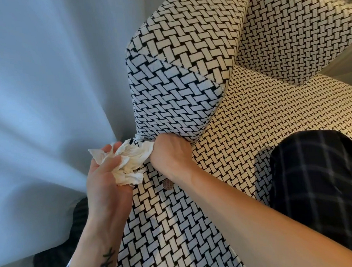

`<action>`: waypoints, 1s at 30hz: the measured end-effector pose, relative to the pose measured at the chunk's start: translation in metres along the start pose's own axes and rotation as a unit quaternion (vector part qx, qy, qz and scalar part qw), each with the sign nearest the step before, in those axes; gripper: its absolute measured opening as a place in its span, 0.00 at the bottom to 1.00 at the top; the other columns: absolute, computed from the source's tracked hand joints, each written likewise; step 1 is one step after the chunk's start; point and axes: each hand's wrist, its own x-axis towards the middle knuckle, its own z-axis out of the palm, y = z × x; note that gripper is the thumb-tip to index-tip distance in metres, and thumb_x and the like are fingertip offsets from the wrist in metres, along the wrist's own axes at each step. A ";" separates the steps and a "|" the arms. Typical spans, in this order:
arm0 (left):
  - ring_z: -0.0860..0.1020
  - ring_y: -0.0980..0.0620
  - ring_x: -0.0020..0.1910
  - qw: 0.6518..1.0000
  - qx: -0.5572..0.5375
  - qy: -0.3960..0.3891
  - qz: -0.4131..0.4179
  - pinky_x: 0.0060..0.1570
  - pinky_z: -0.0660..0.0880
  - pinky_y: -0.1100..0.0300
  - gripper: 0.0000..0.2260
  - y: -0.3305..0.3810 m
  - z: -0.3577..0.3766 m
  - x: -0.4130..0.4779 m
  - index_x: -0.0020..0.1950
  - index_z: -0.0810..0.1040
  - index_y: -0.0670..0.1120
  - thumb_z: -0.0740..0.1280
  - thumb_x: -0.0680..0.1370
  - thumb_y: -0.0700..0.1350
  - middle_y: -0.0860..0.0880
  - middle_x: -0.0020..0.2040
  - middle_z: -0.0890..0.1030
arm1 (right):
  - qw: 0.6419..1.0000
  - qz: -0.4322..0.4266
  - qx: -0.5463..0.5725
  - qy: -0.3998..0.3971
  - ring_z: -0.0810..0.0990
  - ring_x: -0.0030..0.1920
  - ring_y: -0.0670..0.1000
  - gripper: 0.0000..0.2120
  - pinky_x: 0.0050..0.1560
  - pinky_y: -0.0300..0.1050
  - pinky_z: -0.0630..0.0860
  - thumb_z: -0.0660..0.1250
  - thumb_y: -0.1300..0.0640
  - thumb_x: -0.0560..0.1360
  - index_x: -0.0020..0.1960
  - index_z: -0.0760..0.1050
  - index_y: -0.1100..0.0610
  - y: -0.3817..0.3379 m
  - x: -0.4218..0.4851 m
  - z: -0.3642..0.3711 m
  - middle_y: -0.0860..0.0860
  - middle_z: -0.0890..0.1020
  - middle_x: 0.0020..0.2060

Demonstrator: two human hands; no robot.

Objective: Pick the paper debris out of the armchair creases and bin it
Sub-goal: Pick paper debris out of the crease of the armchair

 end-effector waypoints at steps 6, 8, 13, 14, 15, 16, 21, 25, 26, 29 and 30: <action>0.85 0.47 0.57 1.000 0.009 0.001 -0.002 0.64 0.75 0.42 0.15 0.001 0.000 0.000 0.59 0.75 0.45 0.57 0.80 0.29 0.46 0.60 0.83 | 0.994 0.023 0.009 0.106 0.70 0.30 0.48 0.17 0.26 0.41 0.57 0.61 0.52 0.85 0.37 0.69 0.50 0.013 -0.004 0.020 0.44 0.67 0.27; 0.85 0.47 0.56 1.000 0.010 0.001 0.000 0.64 0.76 0.43 0.15 0.001 0.000 0.000 0.59 0.75 0.45 0.57 0.80 0.29 0.46 0.60 0.83 | 0.994 0.027 0.012 0.102 0.70 0.30 0.48 0.17 0.27 0.41 0.57 0.61 0.51 0.85 0.38 0.70 0.50 0.014 -0.001 0.021 0.44 0.68 0.27; 0.85 0.48 0.56 1.000 0.008 0.004 0.000 0.64 0.75 0.44 0.15 0.001 0.001 0.001 0.58 0.75 0.45 0.57 0.80 0.29 0.47 0.59 0.83 | 0.992 0.033 0.021 0.116 0.74 0.34 0.49 0.15 0.28 0.42 0.59 0.60 0.48 0.85 0.44 0.78 0.53 0.011 -0.001 0.021 0.46 0.75 0.32; 0.84 0.48 0.57 1.000 0.008 0.004 0.000 0.64 0.75 0.44 0.15 0.001 0.001 0.001 0.57 0.75 0.45 0.57 0.80 0.29 0.47 0.59 0.83 | 0.992 0.032 0.022 0.120 0.74 0.34 0.49 0.15 0.28 0.43 0.59 0.60 0.48 0.85 0.44 0.78 0.52 0.012 -0.002 0.021 0.47 0.76 0.32; 0.84 0.48 0.57 1.000 0.007 0.003 -0.002 0.65 0.75 0.44 0.15 0.001 0.001 0.001 0.57 0.75 0.46 0.57 0.80 0.29 0.46 0.60 0.83 | 0.991 0.031 0.018 0.126 0.74 0.33 0.49 0.15 0.29 0.43 0.59 0.60 0.49 0.85 0.43 0.77 0.52 0.013 -0.003 0.021 0.47 0.76 0.32; 0.84 0.48 0.58 1.000 0.007 0.003 -0.002 0.65 0.75 0.44 0.15 0.001 0.000 0.001 0.56 0.75 0.46 0.57 0.80 0.29 0.46 0.60 0.83 | 0.991 0.029 0.013 0.131 0.73 0.33 0.49 0.14 0.30 0.43 0.60 0.60 0.50 0.85 0.42 0.75 0.52 0.014 -0.004 0.022 0.46 0.75 0.31; 0.84 0.48 0.57 1.000 0.022 0.002 0.000 0.63 0.76 0.44 0.16 0.000 0.000 0.001 0.58 0.76 0.46 0.58 0.79 0.29 0.47 0.61 0.83 | 0.991 0.025 0.009 0.128 0.75 0.34 0.49 0.13 0.32 0.44 0.62 0.62 0.52 0.83 0.42 0.78 0.53 0.020 -0.002 0.024 0.47 0.78 0.33; 0.85 0.48 0.56 1.000 0.025 0.003 -0.004 0.56 0.79 0.46 0.15 0.000 0.001 0.000 0.57 0.76 0.46 0.58 0.79 0.29 0.47 0.60 0.83 | 0.992 0.011 0.037 0.119 0.74 0.30 0.48 0.17 0.29 0.42 0.61 0.60 0.49 0.84 0.41 0.78 0.53 0.023 -0.006 0.025 0.46 0.78 0.31; 0.85 0.48 0.56 1.000 0.026 0.003 -0.005 0.55 0.79 0.47 0.15 0.000 0.001 0.000 0.56 0.76 0.47 0.58 0.79 0.29 0.48 0.61 0.83 | 0.992 0.004 0.048 0.119 0.72 0.29 0.47 0.18 0.28 0.41 0.59 0.59 0.49 0.85 0.39 0.77 0.52 0.025 -0.008 0.026 0.46 0.76 0.29; 0.85 0.49 0.56 1.000 0.024 -0.001 -0.005 0.57 0.79 0.47 0.15 0.001 0.001 -0.001 0.56 0.76 0.47 0.58 0.79 0.29 0.47 0.61 0.83 | 0.987 -0.021 0.070 0.140 0.73 0.29 0.49 0.17 0.28 0.42 0.60 0.59 0.50 0.84 0.39 0.76 0.52 0.031 -0.013 0.032 0.46 0.77 0.29; 0.84 0.49 0.57 1.000 0.022 -0.003 -0.005 0.57 0.79 0.47 0.15 0.001 0.002 -0.002 0.56 0.76 0.47 0.58 0.79 0.29 0.47 0.61 0.83 | 0.987 -0.023 0.074 0.144 0.75 0.30 0.50 0.17 0.30 0.44 0.62 0.59 0.51 0.84 0.39 0.78 0.52 0.030 -0.013 0.034 0.47 0.78 0.30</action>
